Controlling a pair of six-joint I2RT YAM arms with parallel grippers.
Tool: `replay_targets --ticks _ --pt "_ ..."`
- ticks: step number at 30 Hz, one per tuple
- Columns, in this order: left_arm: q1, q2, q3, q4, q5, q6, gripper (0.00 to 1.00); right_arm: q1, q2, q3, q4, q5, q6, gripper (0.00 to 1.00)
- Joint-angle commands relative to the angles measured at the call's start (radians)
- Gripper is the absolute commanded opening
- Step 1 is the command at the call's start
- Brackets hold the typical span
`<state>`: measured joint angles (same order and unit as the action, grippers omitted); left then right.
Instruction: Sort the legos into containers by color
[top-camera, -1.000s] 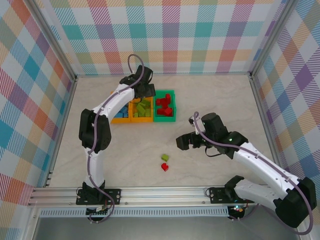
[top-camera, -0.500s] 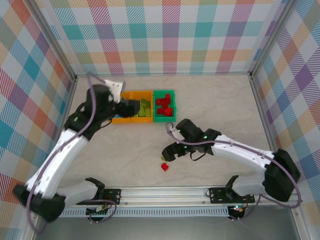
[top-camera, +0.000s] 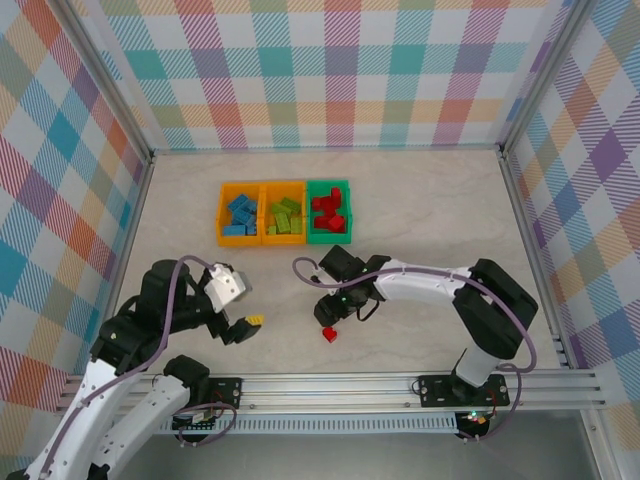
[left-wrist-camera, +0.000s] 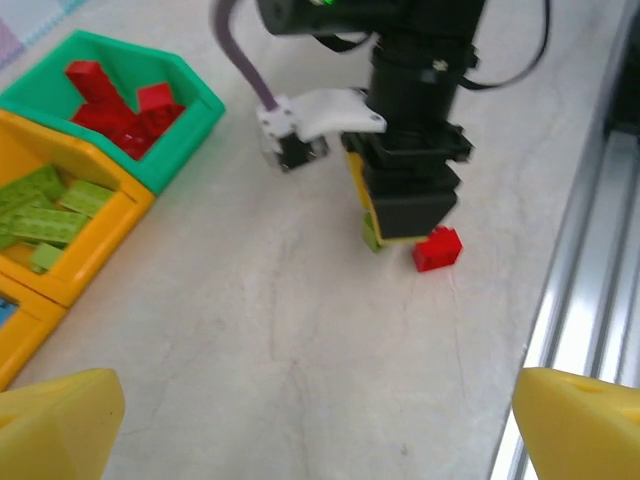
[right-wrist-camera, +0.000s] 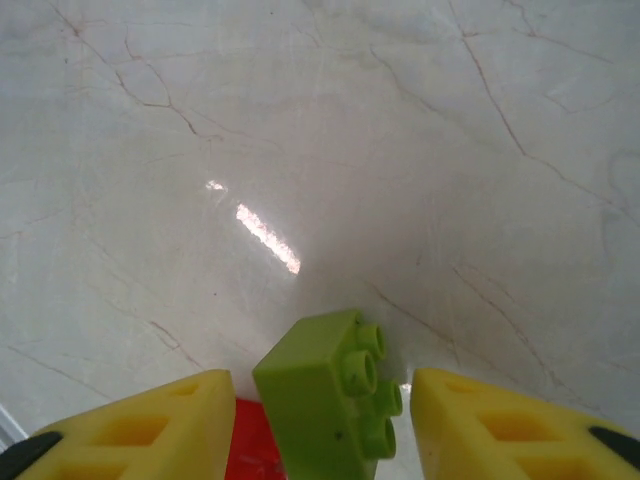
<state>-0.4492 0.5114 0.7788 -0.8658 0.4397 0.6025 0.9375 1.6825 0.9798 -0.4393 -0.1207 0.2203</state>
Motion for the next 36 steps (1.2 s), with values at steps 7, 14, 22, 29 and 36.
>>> replay_targets --ticks 7,14,22,29,36 --pt "-0.005 0.029 -0.054 0.030 0.071 0.047 1.00 0.006 0.026 0.055 -0.051 0.103 -0.042 0.31" --pt "-0.005 0.029 -0.076 0.091 0.071 -0.029 1.00 0.003 -0.077 0.094 -0.049 0.140 -0.052 0.23" --pt "-0.006 0.030 -0.101 0.194 0.100 -0.143 1.00 -0.031 -0.123 0.246 0.078 0.232 -0.093 0.23" --pt "-0.006 0.059 -0.096 0.291 -0.056 -0.385 1.00 -0.090 0.072 0.445 0.256 0.302 -0.161 0.22" --pt "-0.007 0.155 -0.070 0.319 -0.260 -0.872 1.00 -0.127 0.309 0.670 0.297 0.286 -0.200 0.27"
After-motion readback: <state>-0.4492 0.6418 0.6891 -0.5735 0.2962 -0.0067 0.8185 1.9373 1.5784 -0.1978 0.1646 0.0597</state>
